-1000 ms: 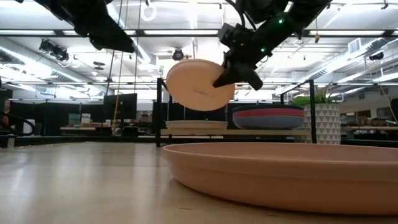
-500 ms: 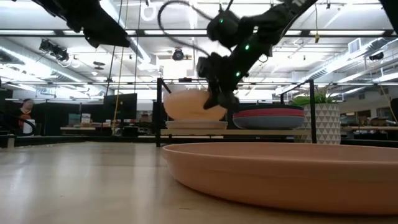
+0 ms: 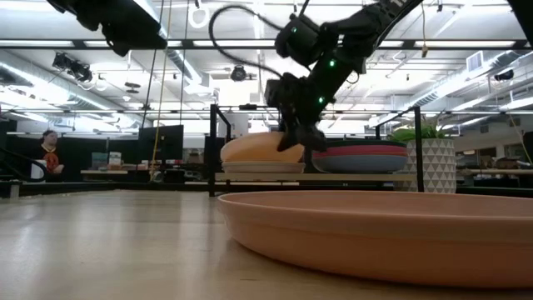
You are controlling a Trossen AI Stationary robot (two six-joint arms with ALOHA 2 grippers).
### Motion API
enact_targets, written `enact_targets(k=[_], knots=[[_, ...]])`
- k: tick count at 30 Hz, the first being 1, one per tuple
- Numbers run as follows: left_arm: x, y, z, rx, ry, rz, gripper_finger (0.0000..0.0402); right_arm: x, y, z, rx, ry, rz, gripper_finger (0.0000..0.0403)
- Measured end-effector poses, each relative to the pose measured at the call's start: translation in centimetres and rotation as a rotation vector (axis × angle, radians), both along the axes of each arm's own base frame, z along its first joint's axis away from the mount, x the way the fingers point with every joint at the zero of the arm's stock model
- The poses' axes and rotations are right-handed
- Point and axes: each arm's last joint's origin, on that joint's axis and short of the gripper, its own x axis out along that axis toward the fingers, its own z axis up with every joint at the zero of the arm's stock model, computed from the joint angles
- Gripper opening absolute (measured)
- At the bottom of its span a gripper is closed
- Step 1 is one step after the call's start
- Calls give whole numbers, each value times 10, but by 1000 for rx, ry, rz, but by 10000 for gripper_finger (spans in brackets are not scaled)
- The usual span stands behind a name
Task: Place and stack plates onto a shelf
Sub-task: Stack the light orange plate on top of the gray plate on the shelf, then stack the brown plate on top of the light orange plate on the shelf
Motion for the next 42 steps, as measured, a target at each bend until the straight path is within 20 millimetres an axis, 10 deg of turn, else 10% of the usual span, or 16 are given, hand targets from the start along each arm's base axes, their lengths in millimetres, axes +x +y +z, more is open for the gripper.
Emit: enact_targets(k=[19, 42], knots=[[-2, 1, -6, -26, 56, 20, 192, -30, 81, 39, 407, -51, 67, 156], [29, -10, -45, 35, 262, 34, 192, -59, 161, -2, 816, 21, -43, 155]])
